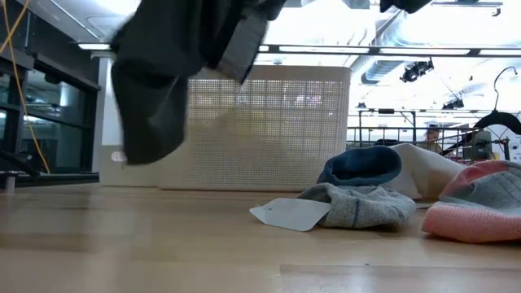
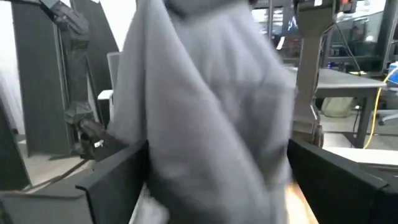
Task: Pick & Place Cloths
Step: Put the gray shorts into the wire basket
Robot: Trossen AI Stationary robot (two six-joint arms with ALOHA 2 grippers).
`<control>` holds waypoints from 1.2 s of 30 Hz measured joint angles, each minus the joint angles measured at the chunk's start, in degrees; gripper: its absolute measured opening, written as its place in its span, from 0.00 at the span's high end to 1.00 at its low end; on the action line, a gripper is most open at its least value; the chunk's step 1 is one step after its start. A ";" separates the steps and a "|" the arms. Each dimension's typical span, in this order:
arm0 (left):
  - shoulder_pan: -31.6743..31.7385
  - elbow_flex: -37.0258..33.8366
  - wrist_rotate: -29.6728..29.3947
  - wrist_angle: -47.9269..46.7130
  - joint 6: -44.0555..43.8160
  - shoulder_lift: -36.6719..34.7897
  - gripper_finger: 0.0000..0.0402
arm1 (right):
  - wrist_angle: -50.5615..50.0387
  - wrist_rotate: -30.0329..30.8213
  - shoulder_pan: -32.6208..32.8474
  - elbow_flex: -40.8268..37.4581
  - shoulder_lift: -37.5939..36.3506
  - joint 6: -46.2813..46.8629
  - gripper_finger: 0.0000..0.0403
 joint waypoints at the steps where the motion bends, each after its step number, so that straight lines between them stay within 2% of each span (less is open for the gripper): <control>1: 0.00 0.00 -0.02 1.15 0.66 0.00 1.00 | -0.06 -0.04 0.00 0.79 0.83 -0.14 0.07; 11: 0.02 0.00 -0.02 5.61 2.73 0.00 1.00 | 0.04 0.15 -0.24 4.27 3.54 -0.52 0.10; 18: 0.04 0.07 -0.02 5.61 2.73 0.54 1.00 | 2.42 -0.33 -0.22 4.23 3.54 0.10 0.20; 26: 0.04 0.04 -0.48 5.62 2.73 0.48 1.00 | 1.62 -1.48 -0.22 4.23 3.54 0.05 0.50; 34: 0.04 0.04 -1.27 4.96 2.04 0.48 1.00 | -0.04 -1.48 -0.20 4.23 3.54 0.10 0.92; 36: 0.04 0.04 -1.35 4.98 1.19 0.48 0.99 | -0.21 -1.49 -0.20 4.23 3.54 0.34 0.95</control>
